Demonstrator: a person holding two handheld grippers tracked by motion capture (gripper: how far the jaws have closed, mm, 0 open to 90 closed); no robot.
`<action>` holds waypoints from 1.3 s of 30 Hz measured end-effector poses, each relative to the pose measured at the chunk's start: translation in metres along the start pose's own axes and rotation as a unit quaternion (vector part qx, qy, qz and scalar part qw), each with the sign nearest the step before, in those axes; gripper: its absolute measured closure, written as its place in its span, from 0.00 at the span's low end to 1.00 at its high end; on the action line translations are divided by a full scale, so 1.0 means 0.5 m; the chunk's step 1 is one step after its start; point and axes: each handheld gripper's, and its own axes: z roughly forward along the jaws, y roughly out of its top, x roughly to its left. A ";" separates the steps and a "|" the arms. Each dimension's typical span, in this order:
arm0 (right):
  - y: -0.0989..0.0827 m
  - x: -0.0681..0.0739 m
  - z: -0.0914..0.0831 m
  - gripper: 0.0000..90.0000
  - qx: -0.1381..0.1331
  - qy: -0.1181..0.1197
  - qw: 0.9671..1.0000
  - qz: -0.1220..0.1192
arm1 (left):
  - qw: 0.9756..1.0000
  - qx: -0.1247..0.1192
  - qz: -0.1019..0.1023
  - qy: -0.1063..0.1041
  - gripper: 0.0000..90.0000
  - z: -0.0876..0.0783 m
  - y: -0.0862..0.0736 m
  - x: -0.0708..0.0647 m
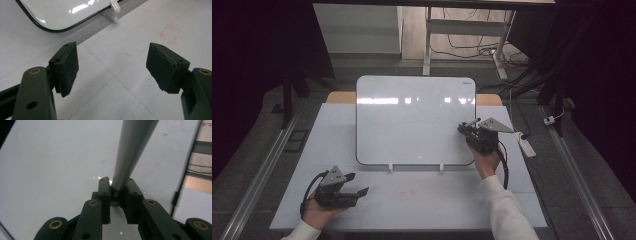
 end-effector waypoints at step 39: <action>-0.089 0.221 -0.050 0.86 0.090 0.222 0.970 -0.031 | 0.997 -0.070 0.023 -0.010 0.31 0.002 0.073 -0.050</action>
